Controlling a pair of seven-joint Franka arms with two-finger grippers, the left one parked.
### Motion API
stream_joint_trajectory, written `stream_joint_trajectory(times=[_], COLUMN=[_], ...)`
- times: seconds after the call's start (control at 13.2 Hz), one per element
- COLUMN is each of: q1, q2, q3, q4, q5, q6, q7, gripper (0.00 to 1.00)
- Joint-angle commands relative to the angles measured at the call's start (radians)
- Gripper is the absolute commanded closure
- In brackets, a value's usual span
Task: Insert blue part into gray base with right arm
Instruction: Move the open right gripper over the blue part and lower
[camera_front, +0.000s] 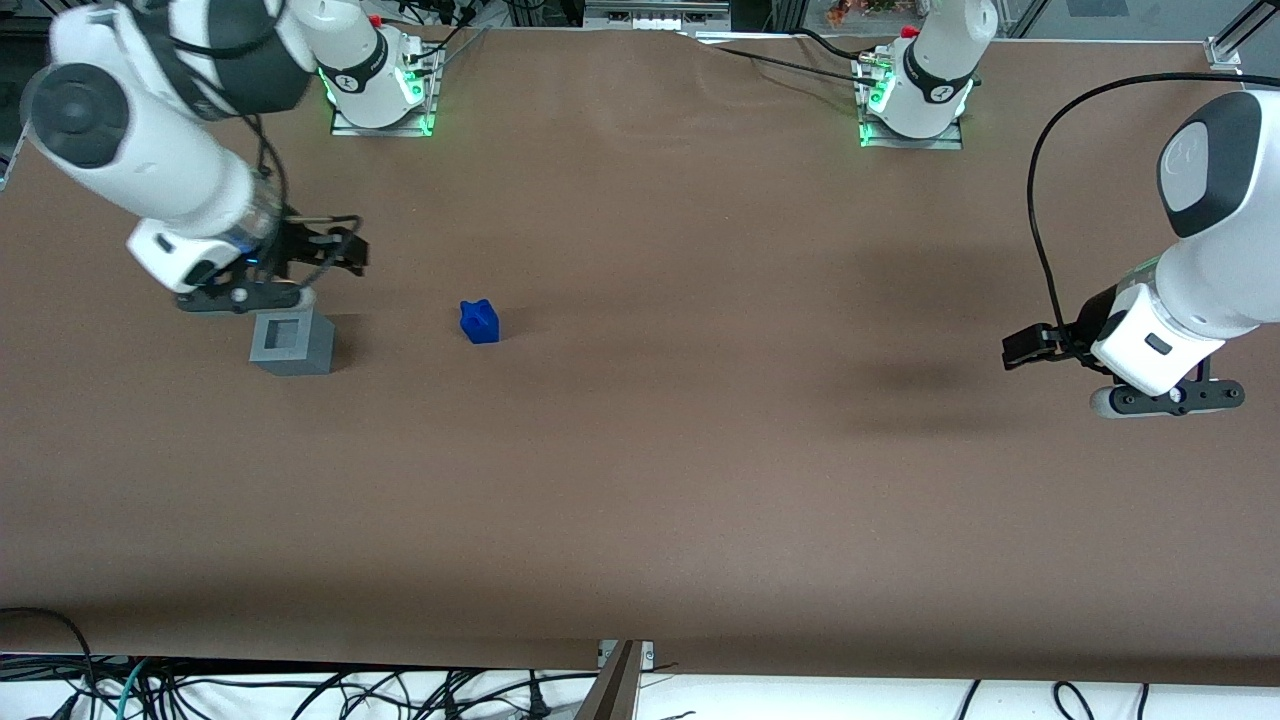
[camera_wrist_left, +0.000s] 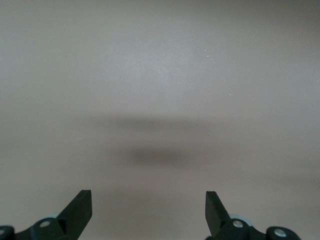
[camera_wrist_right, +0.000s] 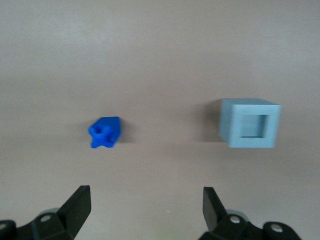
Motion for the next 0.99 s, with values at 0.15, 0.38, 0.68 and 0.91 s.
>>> stream_joint_trajectory(times=[0.15, 0.38, 0.68, 0.91], q1=[0.001, 0.018, 0.033, 0.053], q2=[0.024, 0.071, 0.139, 0.192], q3=[0.117, 0.124, 0.123, 0.121], q4=[-0.175, -0.288, -0.409, -0.406], q5=[0.004, 0.004, 0.000, -0.048], q6=[0.258, 0.459, 0.707, 0.718], q7=[0.184, 0.192, 0.192, 0.256], gripper=[0.01, 0.01, 0.02, 0.02])
